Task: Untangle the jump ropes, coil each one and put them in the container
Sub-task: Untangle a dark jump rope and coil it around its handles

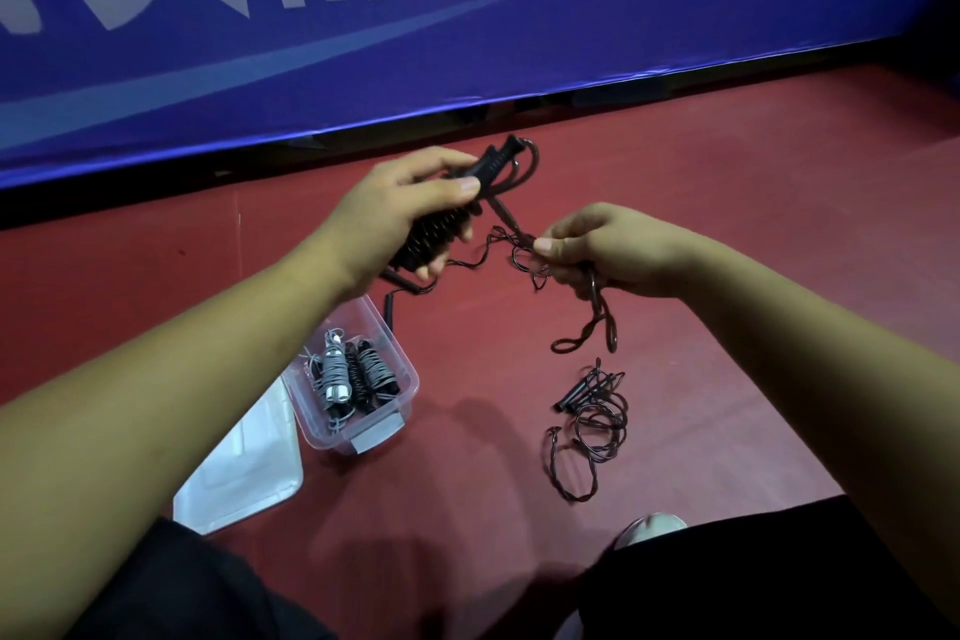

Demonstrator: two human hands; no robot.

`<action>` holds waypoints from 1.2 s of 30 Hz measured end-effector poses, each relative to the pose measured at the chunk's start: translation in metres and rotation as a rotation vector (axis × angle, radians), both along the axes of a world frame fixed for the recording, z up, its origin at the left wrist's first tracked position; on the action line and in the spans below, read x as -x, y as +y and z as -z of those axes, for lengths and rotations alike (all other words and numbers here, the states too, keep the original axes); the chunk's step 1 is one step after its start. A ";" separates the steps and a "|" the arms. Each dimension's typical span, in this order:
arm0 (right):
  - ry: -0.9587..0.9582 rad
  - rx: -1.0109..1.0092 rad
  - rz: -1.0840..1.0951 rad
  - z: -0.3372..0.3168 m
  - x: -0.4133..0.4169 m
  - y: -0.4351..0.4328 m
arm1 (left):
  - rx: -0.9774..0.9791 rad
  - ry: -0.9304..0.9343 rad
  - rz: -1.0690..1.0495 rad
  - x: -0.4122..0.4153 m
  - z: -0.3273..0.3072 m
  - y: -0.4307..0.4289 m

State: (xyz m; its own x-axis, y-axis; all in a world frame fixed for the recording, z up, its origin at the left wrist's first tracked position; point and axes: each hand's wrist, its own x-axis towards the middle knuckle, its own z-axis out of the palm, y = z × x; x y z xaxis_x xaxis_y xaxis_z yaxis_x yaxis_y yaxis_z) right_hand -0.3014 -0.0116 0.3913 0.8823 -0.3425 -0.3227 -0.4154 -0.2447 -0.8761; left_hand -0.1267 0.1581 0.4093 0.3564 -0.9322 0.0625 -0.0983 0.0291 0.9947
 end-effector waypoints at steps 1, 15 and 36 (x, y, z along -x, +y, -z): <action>-0.019 -0.054 -0.030 -0.001 0.000 0.002 | 0.005 0.009 -0.036 -0.004 0.000 -0.001; -0.011 -0.215 -0.015 -0.019 -0.010 0.038 | -0.154 -0.031 -0.420 -0.068 0.018 -0.003; -0.167 0.024 0.027 -0.038 -0.012 0.046 | -0.558 -0.929 -0.146 -0.061 0.045 -0.007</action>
State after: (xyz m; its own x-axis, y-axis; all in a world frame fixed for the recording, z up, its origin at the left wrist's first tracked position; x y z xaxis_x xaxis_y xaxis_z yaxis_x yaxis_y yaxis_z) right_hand -0.2897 0.0345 0.4297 0.9134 -0.3729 -0.1636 -0.2709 -0.2567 -0.9277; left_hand -0.0653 0.1510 0.3642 0.4979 -0.8655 -0.0544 -0.7833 -0.4758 0.4000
